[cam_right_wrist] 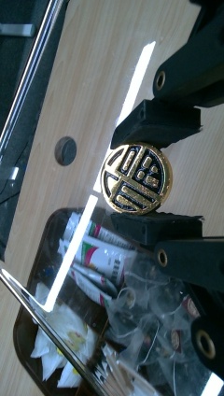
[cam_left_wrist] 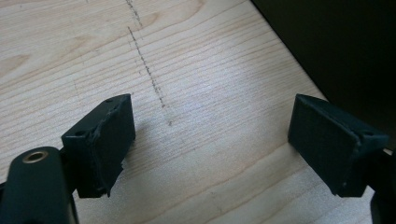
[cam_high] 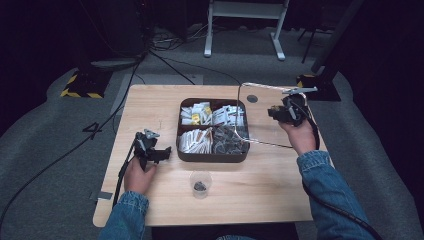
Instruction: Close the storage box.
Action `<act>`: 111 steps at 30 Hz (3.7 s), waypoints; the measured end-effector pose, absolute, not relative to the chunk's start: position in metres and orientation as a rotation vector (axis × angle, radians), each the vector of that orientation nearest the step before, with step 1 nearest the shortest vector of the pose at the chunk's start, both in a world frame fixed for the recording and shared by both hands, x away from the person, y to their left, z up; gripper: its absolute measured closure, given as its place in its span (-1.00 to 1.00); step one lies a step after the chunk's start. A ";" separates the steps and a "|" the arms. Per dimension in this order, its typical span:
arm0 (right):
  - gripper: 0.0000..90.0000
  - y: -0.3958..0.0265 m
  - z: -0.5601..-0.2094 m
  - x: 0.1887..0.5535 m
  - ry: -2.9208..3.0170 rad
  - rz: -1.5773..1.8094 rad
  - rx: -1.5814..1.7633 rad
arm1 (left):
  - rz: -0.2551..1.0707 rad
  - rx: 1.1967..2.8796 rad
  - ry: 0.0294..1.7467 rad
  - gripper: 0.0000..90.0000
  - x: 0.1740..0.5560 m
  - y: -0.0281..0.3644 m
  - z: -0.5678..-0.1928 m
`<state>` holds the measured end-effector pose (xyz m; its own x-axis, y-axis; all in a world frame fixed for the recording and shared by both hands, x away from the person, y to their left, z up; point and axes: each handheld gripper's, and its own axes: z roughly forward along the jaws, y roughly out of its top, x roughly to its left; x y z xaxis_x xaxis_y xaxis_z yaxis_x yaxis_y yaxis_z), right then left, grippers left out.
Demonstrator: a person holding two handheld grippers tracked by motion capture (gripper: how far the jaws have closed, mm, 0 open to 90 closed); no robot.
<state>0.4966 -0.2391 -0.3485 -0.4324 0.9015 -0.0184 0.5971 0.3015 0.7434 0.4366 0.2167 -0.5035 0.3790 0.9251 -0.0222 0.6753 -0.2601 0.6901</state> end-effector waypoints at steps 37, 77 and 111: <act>0.29 -0.127 -0.348 0.508 2.284 1.020 1.257 | 0.526 2.017 1.381 -0.66 0.437 0.216 -0.504; 0.29 -0.070 -0.395 0.521 2.387 0.938 1.303 | 0.528 2.018 1.382 -0.66 0.438 0.216 -0.504; 0.28 -0.056 -0.418 0.529 2.407 0.846 1.273 | 0.527 2.020 1.382 -0.66 0.438 0.216 -0.503</act>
